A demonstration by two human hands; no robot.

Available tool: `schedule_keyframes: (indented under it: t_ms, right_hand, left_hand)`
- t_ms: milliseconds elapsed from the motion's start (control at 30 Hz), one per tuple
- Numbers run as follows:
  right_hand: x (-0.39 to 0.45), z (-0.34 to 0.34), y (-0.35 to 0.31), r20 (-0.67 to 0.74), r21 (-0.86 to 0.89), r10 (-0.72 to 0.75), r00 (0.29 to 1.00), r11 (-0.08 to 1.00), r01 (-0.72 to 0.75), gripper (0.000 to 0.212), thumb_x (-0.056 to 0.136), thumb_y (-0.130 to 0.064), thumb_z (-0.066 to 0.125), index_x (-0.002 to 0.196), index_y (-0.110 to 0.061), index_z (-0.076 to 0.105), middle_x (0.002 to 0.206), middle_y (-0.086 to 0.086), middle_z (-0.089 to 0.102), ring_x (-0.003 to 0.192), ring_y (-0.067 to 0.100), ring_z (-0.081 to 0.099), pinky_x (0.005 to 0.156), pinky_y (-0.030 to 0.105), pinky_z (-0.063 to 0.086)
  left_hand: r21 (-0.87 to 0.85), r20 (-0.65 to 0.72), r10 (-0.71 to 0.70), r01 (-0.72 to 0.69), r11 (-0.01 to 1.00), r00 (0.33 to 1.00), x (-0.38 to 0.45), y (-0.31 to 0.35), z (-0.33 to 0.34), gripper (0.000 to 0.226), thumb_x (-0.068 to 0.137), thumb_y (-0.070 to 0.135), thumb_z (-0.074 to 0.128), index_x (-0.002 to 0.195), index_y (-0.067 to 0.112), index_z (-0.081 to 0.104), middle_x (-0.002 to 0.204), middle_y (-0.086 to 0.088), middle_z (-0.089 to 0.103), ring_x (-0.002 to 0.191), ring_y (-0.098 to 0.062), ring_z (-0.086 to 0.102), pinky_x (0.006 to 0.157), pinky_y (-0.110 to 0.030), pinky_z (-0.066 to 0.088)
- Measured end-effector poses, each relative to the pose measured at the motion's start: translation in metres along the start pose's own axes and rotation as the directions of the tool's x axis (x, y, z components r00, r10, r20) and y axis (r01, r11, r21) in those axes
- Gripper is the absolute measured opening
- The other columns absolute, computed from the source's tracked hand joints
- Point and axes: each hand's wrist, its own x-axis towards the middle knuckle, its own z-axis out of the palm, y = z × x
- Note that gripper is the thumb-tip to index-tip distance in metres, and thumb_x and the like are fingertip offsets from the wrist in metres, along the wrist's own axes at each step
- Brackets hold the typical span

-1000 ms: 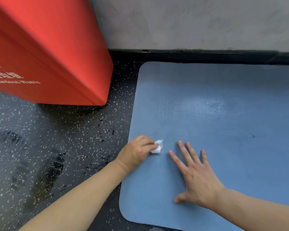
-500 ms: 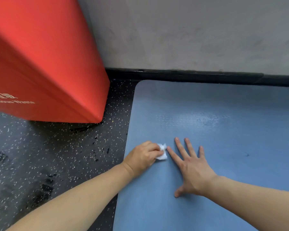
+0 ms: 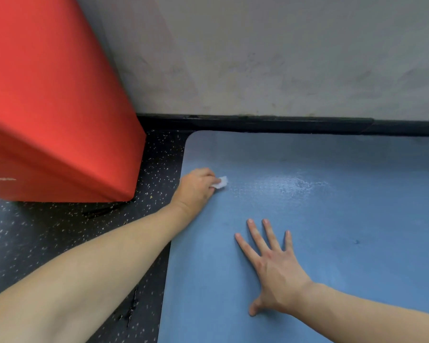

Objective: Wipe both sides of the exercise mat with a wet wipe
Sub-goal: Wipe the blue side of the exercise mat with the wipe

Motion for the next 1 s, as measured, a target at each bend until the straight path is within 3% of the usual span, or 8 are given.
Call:
schedule_keyframes:
  t_ms: [133,333,467,567,633,800,933,1000]
  right_hand:
    - [0.0,0.0,0.0,0.003,0.003,-0.009,1.0,1.0,0.009,0.156,0.064,-0.081,0.078,0.155,-0.031,-0.039,0.156,0.01,-0.054,0.146,0.044,-0.045,0.114,0.078,-0.014]
    - [0.002,0.0,0.001,0.007,0.033,-0.031,1.0,0.999,0.03,0.154,0.067,-0.075,0.08,0.151,-0.033,-0.042,0.156,0.009,-0.055,0.144,0.043,-0.047,0.113,0.078,-0.017]
    - [0.004,-0.013,0.003,-0.016,0.116,-0.04,0.999,0.992,0.042,0.147,0.069,-0.074,0.08,0.159,-0.036,-0.03,0.16,0.006,-0.05,0.154,0.038,-0.034,0.121,0.073,-0.003]
    - [0.012,-0.043,0.016,-0.123,0.16,-0.011,0.992,0.987,0.031,0.145,0.066,-0.079,0.078,0.162,-0.038,-0.022,0.169,0.002,-0.035,0.16,0.032,-0.015,0.124,0.058,0.02]
    - [0.029,-0.066,0.035,-0.172,0.147,0.014,0.985,0.989,0.012,0.146,0.063,-0.083,0.078,0.163,-0.039,-0.019,0.171,0.002,-0.027,0.16,0.033,-0.014,0.127,0.058,0.017]
    - [0.076,-0.096,0.083,-0.096,0.096,0.045,0.994,0.995,-0.036,0.155,0.053,-0.082,0.084,0.16,-0.045,-0.023,0.169,-0.001,-0.033,0.158,0.04,-0.021,0.123,0.071,0.014]
    - [0.083,-0.09,0.086,-0.082,0.033,0.048,0.996,0.998,-0.045,0.158,0.055,-0.075,0.088,0.161,-0.042,-0.024,0.168,0.001,-0.036,0.157,0.043,-0.025,0.123,0.073,0.011]
    - [0.082,-0.088,0.087,-0.079,0.035,0.04,0.996,0.999,-0.037,0.158,0.055,-0.075,0.088,0.16,-0.042,-0.025,0.168,0.001,-0.036,0.156,0.043,-0.025,0.123,0.073,0.01]
  left_hand:
    - [-0.066,0.173,0.303,-0.296,0.953,0.937,-0.009,0.015,0.007,0.014,0.085,0.016,0.066,0.09,0.015,0.078,0.092,-0.003,0.07,0.077,-0.026,0.066,0.065,-0.03,0.055]
    - [0.021,-0.051,-0.038,0.039,0.999,0.998,0.045,-0.011,0.014,0.008,0.08,0.012,0.072,0.085,0.013,0.078,0.089,-0.005,0.069,0.075,-0.03,0.066,0.06,-0.041,0.058]
    - [-0.006,0.118,0.258,-0.26,0.966,0.959,0.034,0.0,0.017,0.013,0.08,0.011,0.072,0.091,0.015,0.079,0.092,-0.003,0.07,0.077,-0.027,0.066,0.067,-0.03,0.054]
    - [0.055,-0.065,0.006,-0.003,0.999,0.998,0.072,-0.036,0.006,0.015,0.076,0.006,0.081,0.089,0.015,0.08,0.089,-0.004,0.07,0.076,-0.029,0.068,0.067,-0.028,0.055]
    - [0.006,-0.13,-0.198,0.201,0.98,0.972,0.088,-0.048,0.002,0.009,0.086,0.011,0.076,0.092,0.017,0.08,0.091,-0.004,0.069,0.078,-0.029,0.066,0.069,-0.031,0.057]
    - [0.004,0.047,0.074,-0.074,0.997,0.996,0.093,-0.027,0.016,0.016,0.082,0.015,0.074,0.096,0.018,0.08,0.097,-0.002,0.072,0.086,-0.028,0.067,0.072,-0.022,0.051]
    - [0.034,-0.137,-0.284,0.291,0.956,0.949,0.117,-0.046,0.017,0.018,0.091,0.027,0.065,0.097,0.016,0.078,0.1,0.002,0.068,0.096,-0.022,0.062,0.083,-0.034,0.052]
    - [-0.027,-0.121,-0.199,0.197,0.98,0.972,0.117,-0.028,0.029,0.025,0.091,0.034,0.064,0.097,0.016,0.078,0.1,0.002,0.072,0.096,-0.022,0.066,0.086,-0.036,0.055]
